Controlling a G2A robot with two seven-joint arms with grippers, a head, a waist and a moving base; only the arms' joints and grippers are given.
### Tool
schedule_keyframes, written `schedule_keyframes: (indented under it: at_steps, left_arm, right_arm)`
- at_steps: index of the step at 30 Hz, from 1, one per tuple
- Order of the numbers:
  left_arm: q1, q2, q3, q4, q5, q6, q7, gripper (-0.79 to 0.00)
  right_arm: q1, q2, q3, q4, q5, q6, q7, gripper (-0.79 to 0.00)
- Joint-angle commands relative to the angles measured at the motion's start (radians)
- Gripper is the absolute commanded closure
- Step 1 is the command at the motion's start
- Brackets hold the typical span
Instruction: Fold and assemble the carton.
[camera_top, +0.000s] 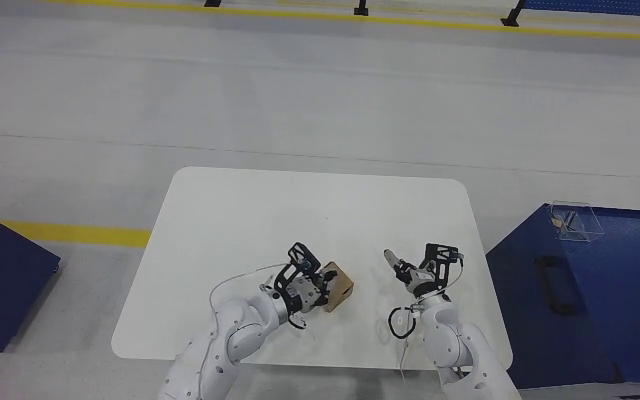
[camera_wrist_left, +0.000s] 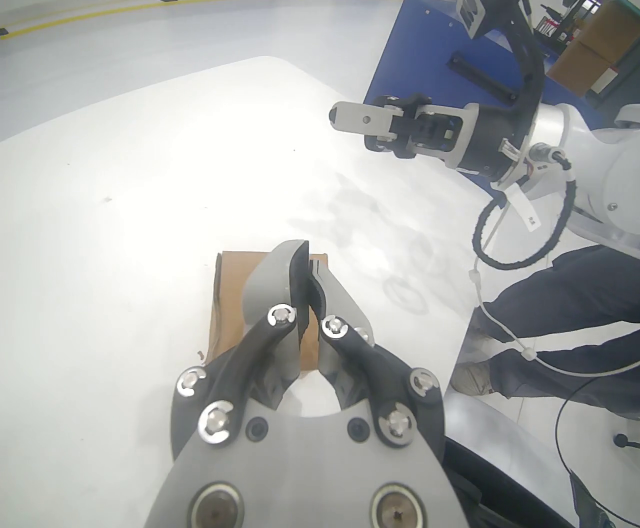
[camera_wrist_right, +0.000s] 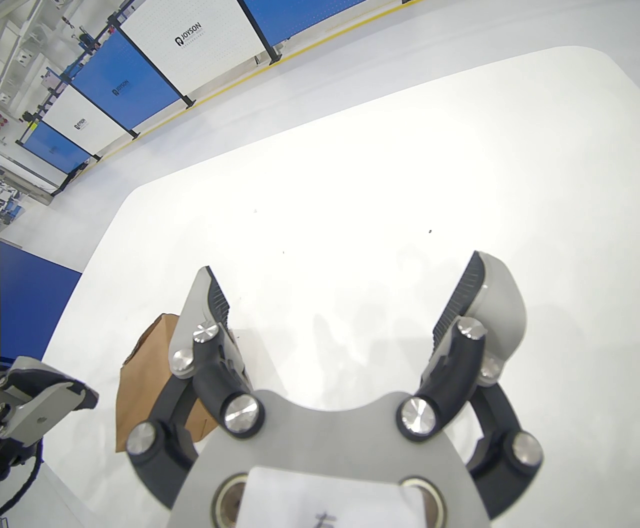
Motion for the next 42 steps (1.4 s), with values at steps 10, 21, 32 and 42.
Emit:
schedule_keyframes:
  at_steps: [10,21,32,42]
  left_arm:
    - [-0.077,-0.021,0.062,0.138,0.024,0.078,0.001,0.000]
    - [-0.082,-0.024,0.070,0.145,0.030,0.064,0.055,0.000]
    - [-0.084,-0.027,0.071,0.149,0.020,0.062,0.088,0.000]
    - [-0.063,-0.023,0.055,0.094,0.041,0.049,0.246,0.000]
  right_arm:
    - [0.000,0.000,0.000,0.000,0.000,0.000,0.000,-0.785]
    - [0.000,0.000,0.000,0.000,0.000,0.000,0.000,-0.785]
    - [0.000,0.000,0.000,0.000,0.000,0.000,0.000,-0.785]
    - [0.000,0.000,0.000,0.000,0.000,0.000,0.000,-0.785]
